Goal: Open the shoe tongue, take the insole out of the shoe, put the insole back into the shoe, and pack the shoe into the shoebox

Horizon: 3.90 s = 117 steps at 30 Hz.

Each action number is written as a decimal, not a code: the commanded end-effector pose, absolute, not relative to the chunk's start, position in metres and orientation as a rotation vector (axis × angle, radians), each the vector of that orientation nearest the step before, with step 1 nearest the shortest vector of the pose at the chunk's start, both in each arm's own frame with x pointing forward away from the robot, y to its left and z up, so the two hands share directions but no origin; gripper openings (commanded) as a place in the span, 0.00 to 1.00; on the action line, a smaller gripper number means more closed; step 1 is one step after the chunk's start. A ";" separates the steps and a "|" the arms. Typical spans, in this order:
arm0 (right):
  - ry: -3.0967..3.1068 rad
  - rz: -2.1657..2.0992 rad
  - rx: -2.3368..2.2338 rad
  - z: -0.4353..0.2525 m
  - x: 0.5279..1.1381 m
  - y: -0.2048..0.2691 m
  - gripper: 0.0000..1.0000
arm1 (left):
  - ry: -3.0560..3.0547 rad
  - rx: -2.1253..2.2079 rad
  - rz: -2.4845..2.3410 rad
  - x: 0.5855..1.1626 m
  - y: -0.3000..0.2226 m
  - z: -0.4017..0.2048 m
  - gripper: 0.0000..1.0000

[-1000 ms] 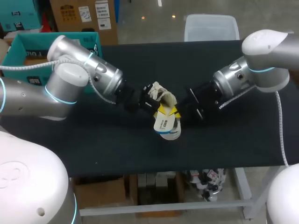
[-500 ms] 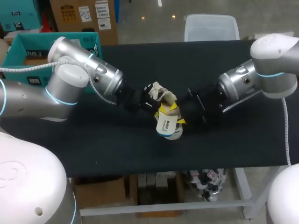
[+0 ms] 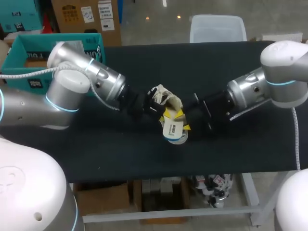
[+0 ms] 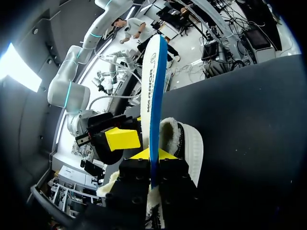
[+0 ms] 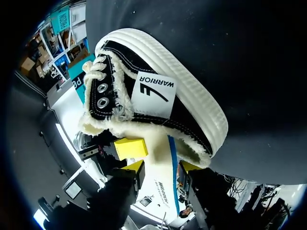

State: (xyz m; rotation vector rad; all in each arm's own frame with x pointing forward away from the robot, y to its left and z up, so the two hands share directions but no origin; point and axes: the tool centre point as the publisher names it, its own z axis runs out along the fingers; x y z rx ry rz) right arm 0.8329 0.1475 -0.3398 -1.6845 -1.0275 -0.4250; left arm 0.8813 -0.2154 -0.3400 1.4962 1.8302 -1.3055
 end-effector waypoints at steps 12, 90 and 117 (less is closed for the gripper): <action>-1.037 -0.457 -1.621 -0.341 0.839 0.147 0.00 | 1.831 1.491 -1.322 0.873 -0.216 -0.342 0.00; -1.118 -0.482 -1.646 -0.347 0.844 0.129 0.00 | 1.908 1.488 -1.177 0.875 -0.223 -0.346 0.00; -1.173 -0.451 -1.653 -0.349 0.866 0.142 0.00 | 1.899 1.533 -1.158 0.863 -0.232 -0.342 0.00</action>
